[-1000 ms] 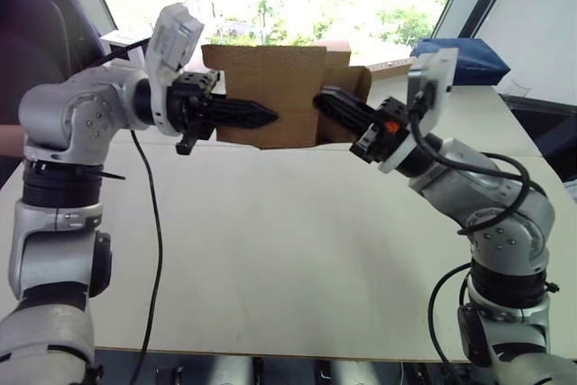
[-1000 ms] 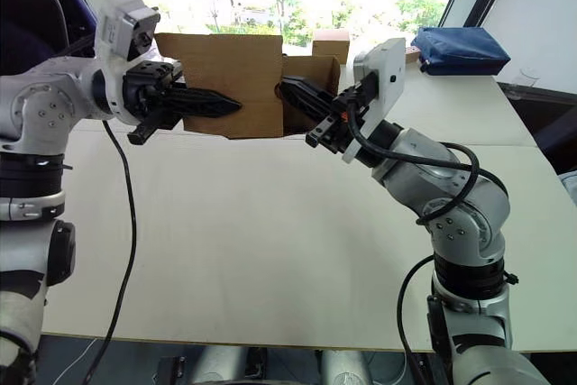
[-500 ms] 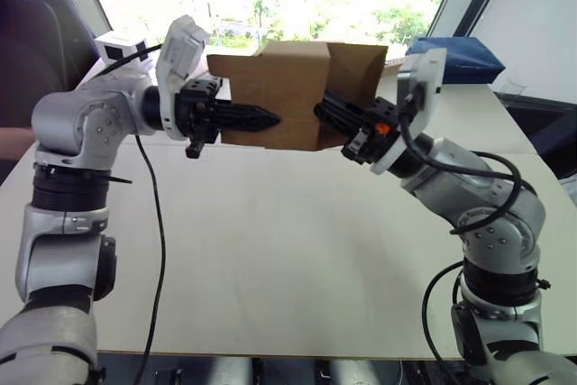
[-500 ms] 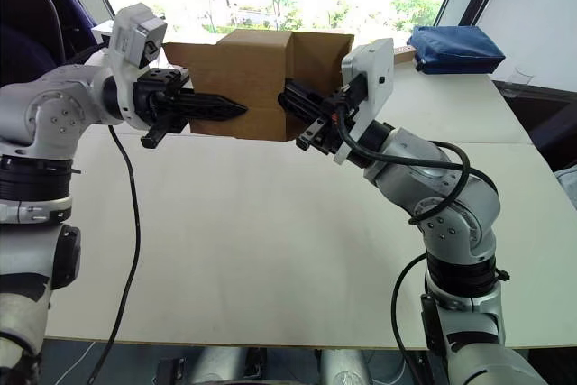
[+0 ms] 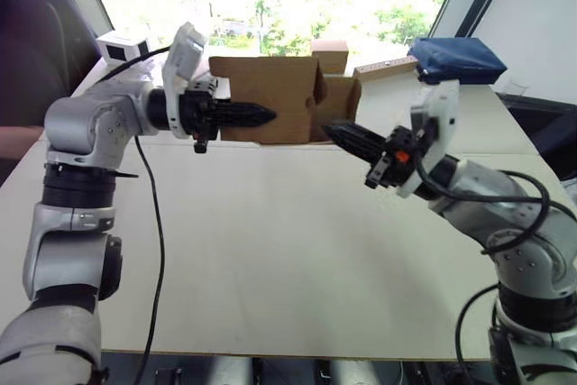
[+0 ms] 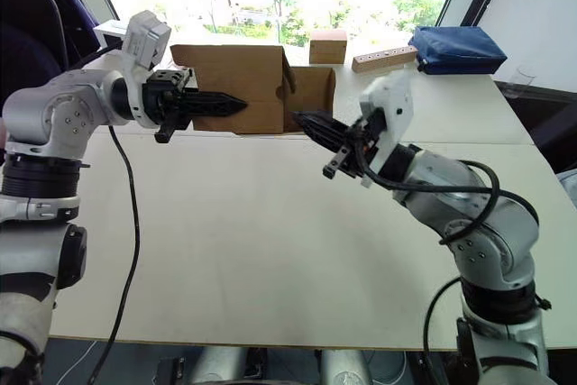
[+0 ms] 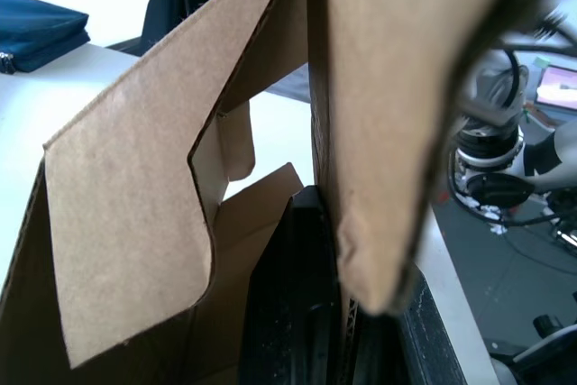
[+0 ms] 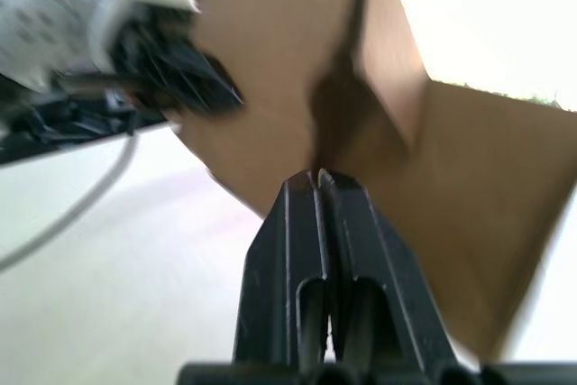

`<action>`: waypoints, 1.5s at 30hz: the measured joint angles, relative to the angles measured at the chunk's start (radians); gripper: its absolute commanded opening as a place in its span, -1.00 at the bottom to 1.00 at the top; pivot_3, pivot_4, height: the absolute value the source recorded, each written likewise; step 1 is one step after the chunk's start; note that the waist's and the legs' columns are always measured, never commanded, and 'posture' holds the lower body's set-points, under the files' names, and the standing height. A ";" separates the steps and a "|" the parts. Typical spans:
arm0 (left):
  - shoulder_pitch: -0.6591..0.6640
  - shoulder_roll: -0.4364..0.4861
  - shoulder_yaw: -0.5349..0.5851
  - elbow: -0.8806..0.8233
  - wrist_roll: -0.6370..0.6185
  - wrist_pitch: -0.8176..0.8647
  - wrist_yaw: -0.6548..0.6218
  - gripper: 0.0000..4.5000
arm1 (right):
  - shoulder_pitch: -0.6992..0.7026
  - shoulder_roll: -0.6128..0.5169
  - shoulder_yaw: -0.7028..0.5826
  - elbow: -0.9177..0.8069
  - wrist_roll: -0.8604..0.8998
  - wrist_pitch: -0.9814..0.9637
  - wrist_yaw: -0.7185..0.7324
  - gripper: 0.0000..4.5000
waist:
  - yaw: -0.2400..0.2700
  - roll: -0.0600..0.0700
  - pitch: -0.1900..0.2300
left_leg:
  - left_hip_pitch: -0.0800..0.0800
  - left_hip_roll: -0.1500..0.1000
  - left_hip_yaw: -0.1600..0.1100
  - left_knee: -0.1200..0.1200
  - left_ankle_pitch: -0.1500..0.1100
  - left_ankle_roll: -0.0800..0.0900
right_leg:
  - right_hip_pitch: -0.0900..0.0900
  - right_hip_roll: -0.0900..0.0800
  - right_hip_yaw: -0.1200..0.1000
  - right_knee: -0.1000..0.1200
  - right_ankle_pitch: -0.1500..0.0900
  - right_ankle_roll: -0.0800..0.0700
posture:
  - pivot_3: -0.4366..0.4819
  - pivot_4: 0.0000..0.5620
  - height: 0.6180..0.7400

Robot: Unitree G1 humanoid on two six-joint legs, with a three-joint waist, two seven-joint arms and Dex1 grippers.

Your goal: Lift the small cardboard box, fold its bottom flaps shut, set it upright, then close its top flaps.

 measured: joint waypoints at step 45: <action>0.022 -0.014 0.000 -0.094 -0.047 0.070 -0.013 -1.00 | -0.100 0.160 0.134 0.056 -0.118 -0.062 0.046 -0.97 | -0.004 0.000 0.000 | 0.000 0.000 0.000 0.000 0.000 0.000 | 0.000 0.001 0.000 0.001 0.000 0.000 | -0.05 -0.47 1.00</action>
